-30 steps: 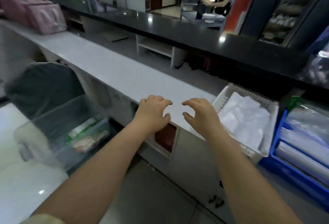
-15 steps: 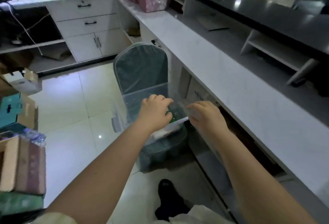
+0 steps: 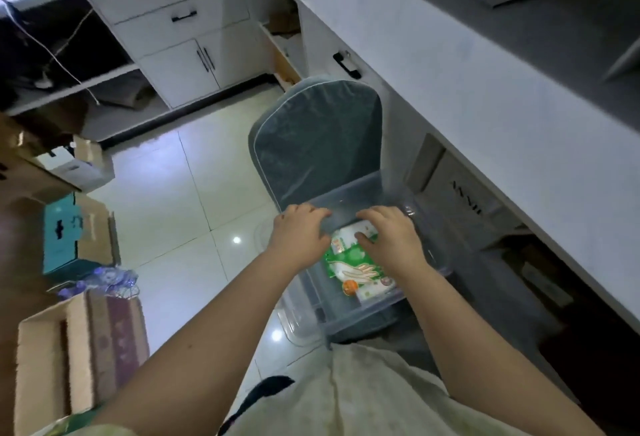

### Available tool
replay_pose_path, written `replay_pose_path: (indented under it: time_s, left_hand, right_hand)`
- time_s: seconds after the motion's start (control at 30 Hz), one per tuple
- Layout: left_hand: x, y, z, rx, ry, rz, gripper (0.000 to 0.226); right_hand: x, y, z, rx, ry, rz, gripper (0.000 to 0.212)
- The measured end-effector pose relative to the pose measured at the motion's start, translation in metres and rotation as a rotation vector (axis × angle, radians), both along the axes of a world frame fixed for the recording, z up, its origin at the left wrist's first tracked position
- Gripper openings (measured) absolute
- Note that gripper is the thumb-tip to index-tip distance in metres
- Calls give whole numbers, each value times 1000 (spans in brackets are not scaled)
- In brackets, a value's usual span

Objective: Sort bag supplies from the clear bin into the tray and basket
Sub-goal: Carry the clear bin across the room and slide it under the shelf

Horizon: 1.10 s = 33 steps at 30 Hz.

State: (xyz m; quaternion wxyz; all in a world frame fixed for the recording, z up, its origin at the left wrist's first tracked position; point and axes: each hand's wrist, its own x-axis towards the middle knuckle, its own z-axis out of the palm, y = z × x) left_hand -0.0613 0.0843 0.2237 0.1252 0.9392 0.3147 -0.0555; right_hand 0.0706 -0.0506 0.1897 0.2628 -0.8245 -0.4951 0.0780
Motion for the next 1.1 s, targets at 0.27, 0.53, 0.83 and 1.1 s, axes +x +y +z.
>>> replay_pose_path:
  time_s: [0.27, 0.53, 0.83, 1.1]
  left_hand:
    - [50, 57, -72, -116, 143, -278, 48]
    - [51, 112, -130, -178, 392, -761, 59]
    - [36, 197, -188, -370, 209, -679, 72]
    - [28, 235, -238, -881, 232, -60, 77]
  right_hand:
    - [-15, 30, -54, -86, 141, -329, 41]
    - [-109, 63, -117, -212, 330, -798, 48]
    - [-182, 49, -173, -67, 679, -1431, 93]
    - [-230, 59, -209, 453, 1464, -1715, 73]
